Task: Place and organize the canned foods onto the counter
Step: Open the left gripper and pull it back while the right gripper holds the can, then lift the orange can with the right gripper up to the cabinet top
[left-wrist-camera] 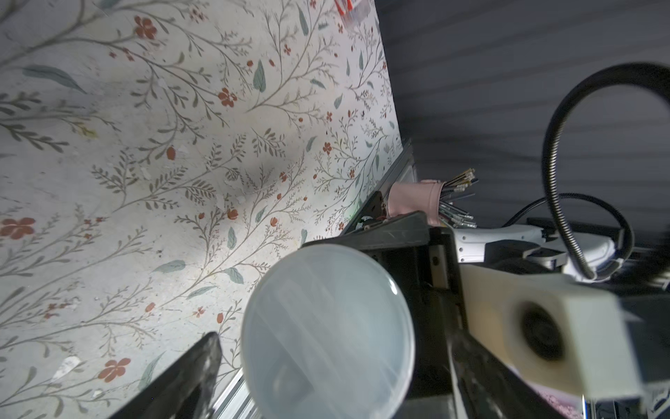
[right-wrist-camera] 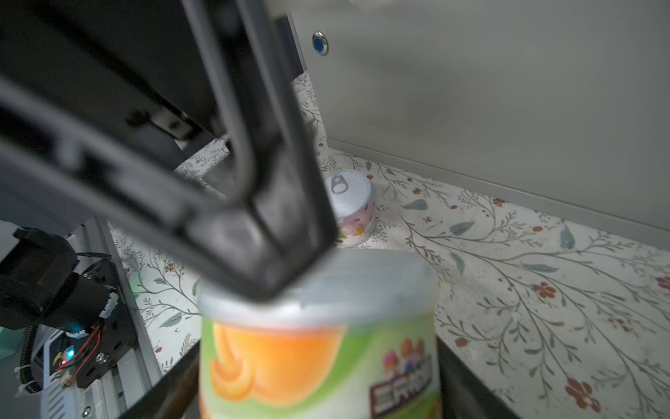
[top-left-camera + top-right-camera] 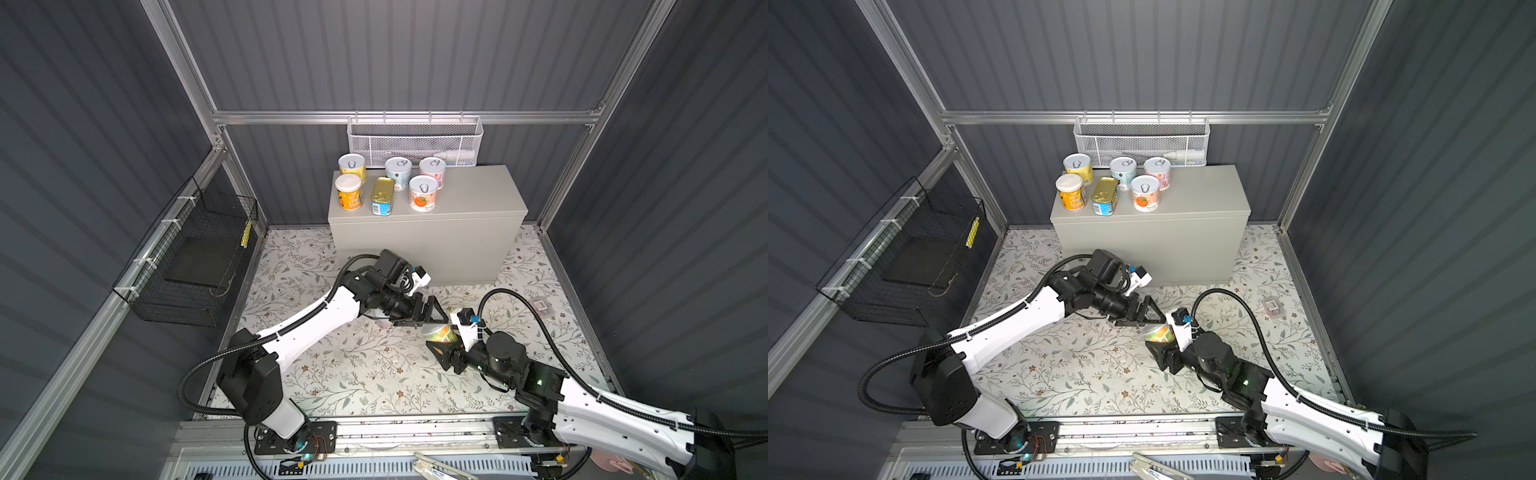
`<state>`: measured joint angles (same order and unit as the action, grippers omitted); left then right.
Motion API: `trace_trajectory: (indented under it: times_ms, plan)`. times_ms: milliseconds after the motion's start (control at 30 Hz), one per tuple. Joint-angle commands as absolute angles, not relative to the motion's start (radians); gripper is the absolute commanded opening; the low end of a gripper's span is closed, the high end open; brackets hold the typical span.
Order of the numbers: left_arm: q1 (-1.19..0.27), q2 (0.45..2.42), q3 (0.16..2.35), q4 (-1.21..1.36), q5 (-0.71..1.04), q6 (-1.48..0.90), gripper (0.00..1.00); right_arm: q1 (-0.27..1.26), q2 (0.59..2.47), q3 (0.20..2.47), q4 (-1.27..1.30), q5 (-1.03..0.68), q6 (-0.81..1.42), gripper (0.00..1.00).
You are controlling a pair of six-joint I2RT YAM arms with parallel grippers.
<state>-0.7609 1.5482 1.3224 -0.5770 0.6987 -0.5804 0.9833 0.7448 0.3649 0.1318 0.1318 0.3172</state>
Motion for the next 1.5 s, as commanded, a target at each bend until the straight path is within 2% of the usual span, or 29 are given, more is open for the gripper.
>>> trace_trajectory:
  times_ms: [0,200,433,767,1067,1300,1467]
  plan:
    - [-0.739,1.519,1.292,-0.556,0.692,-0.573,1.0,0.98,0.703,0.382,0.164,0.177,0.332,0.59]
    - [-0.7,1.496,1.272,-0.548,0.664,-0.568,1.0,0.98,0.668,0.388,0.113,0.216,0.35,0.59]
    - [-0.696,1.414,1.197,-0.548,0.552,-0.578,1.0,0.98,0.638,0.368,0.091,0.238,0.376,0.6]
    - [-0.696,1.078,0.954,-0.509,0.145,-0.647,1.0,0.98,0.65,0.379,0.067,0.238,0.39,0.6]
    - [-0.695,0.878,0.812,-0.535,-0.071,-0.659,1.0,0.979,0.73,0.498,0.059,0.23,0.39,0.6]
    - [-0.696,0.801,0.752,-0.556,-0.131,-0.637,1.0,0.968,0.801,0.66,0.014,0.264,0.396,0.62]
    - [-0.696,0.793,0.725,-0.546,-0.114,-0.652,1.0,0.917,0.851,0.788,-0.028,0.229,0.403,0.58]
